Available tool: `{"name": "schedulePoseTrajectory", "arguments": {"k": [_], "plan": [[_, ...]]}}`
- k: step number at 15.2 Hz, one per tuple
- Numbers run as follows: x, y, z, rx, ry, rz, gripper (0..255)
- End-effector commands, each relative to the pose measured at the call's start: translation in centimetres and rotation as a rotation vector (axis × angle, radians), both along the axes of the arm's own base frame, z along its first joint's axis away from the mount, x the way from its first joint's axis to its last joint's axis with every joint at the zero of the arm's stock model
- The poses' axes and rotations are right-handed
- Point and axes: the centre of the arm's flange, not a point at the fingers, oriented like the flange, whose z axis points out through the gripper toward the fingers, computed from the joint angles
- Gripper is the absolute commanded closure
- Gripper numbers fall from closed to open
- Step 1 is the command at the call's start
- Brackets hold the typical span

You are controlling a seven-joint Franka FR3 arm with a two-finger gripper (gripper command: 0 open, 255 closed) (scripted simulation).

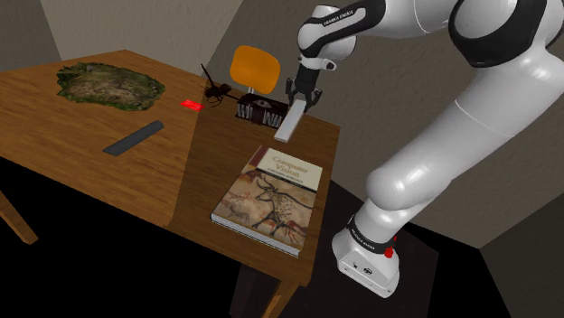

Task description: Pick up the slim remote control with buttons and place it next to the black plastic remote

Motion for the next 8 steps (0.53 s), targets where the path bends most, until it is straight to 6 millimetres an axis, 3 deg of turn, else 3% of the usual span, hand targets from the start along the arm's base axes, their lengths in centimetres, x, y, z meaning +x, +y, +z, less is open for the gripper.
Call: {"name": "schedulePoseTrajectory", "arguments": {"k": [1,8], "plan": [[1.2,2.4,0.2,0.0,-0.001,-0.001,255],[5.2,10.7,0.3,0.0,-0.001,-0.001,255]]}}
